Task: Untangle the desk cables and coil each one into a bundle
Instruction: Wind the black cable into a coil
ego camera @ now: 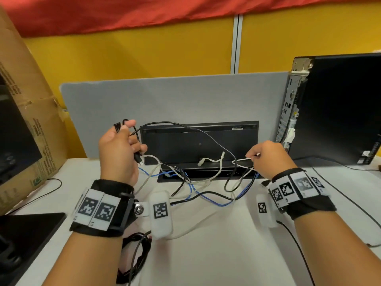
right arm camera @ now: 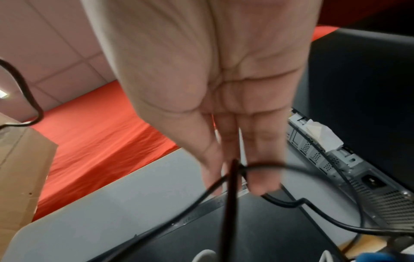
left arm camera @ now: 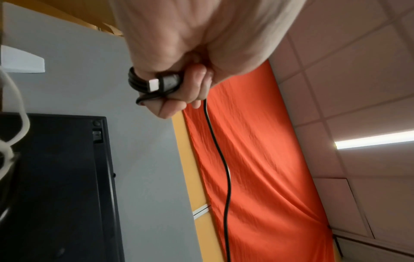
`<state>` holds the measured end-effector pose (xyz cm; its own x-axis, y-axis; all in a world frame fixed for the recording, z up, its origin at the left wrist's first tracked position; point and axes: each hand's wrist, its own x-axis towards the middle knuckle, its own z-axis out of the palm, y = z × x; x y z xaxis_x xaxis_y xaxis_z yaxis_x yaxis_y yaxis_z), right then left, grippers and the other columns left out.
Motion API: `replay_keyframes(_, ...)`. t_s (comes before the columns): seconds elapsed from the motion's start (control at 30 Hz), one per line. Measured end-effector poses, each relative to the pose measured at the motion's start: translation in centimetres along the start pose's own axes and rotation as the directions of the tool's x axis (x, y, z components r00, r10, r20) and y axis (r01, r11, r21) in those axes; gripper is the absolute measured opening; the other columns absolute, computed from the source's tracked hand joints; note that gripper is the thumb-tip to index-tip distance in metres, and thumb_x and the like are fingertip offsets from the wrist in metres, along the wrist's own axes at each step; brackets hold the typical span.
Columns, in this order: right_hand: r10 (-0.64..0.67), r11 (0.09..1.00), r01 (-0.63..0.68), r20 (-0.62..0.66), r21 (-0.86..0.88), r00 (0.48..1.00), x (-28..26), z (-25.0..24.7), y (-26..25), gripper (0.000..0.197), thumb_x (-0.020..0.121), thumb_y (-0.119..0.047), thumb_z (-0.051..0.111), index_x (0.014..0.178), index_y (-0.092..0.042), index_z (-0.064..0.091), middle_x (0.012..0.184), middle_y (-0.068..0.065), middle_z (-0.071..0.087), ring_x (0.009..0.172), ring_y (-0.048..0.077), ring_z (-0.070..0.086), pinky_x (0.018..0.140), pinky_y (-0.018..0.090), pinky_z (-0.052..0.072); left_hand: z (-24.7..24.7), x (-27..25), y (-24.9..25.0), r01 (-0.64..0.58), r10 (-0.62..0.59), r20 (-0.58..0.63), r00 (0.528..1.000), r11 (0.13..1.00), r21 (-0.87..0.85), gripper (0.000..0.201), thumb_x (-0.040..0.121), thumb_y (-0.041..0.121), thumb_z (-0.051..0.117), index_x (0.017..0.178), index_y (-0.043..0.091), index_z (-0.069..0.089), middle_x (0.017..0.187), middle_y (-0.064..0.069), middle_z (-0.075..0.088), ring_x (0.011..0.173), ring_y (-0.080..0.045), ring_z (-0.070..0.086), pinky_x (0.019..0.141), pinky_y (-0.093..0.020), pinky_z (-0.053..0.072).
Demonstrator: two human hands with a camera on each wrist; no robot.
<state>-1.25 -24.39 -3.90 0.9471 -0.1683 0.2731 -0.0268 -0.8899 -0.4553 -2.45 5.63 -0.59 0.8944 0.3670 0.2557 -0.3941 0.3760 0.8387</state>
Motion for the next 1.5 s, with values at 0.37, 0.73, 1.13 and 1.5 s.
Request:
replay_keyframes(0.37,-0.429,0.374,-0.016,0.188,0.927,0.884,-2.3,-1.4,-5.0,0.029,0.099,-0.003,0.038,0.118,0.005,0.059,0.095,0.022,0.072,0.09,0.036,0.071,0.087,0.046,0.056,2.3,-1.6,-1.8,0.055,-0.076,0.123,0.99,0.984,0.17,0.026,0.104,0.013,0.036,0.103,0.013,0.062,0.048,0.013,0.035,0.042,-0.003,0.031,0.058,-0.028,0.037)
replay_keyframes(0.73,-0.525,-0.085,-0.242,0.163,0.967,0.835,-3.8,-4.8,-6.0,0.049,0.094,-0.039,0.046,0.12,0.0,0.061,0.068,0.011,0.067,0.034,0.01,0.045,0.034,0.017,0.038,2.4,-1.9,-2.4,0.072,-0.151,0.247,0.957,0.95,0.303,0.025,0.102,0.012,0.039,0.107,0.007,0.063,0.046,0.012,0.034,0.041,-0.005,0.029,0.054,-0.029,0.033)
replay_keyframes(1.13,-0.148,0.974,0.204,-0.405,0.096,0.902,-0.9,0.6,-2.2,0.015,0.09,-0.027,0.065,0.099,-0.031,0.076,0.095,-0.005,0.062,0.098,0.018,0.049,0.086,0.036,0.041,2.3,-3.0,-2.2,0.169,-0.444,0.549,0.708,0.862,0.478,0.048,0.097,0.02,0.052,0.051,0.026,0.039,0.052,0.006,0.024,0.041,-0.009,0.018,0.039,-0.017,0.022)
replay_keyframes(1.5,-0.547,0.689,0.639,-0.334,0.341,0.768,-4.4,1.0,-7.7,0.044,0.097,-0.027,0.045,0.138,-0.015,0.052,0.137,-0.002,0.055,0.129,0.007,0.045,0.108,0.017,0.032,3.1,-3.7,-2.0,0.469,-0.517,0.594,0.616,0.847,0.251,0.041,0.101,0.03,0.04,0.061,0.021,0.041,0.051,0.008,0.02,0.04,-0.006,0.013,0.037,-0.016,0.015)
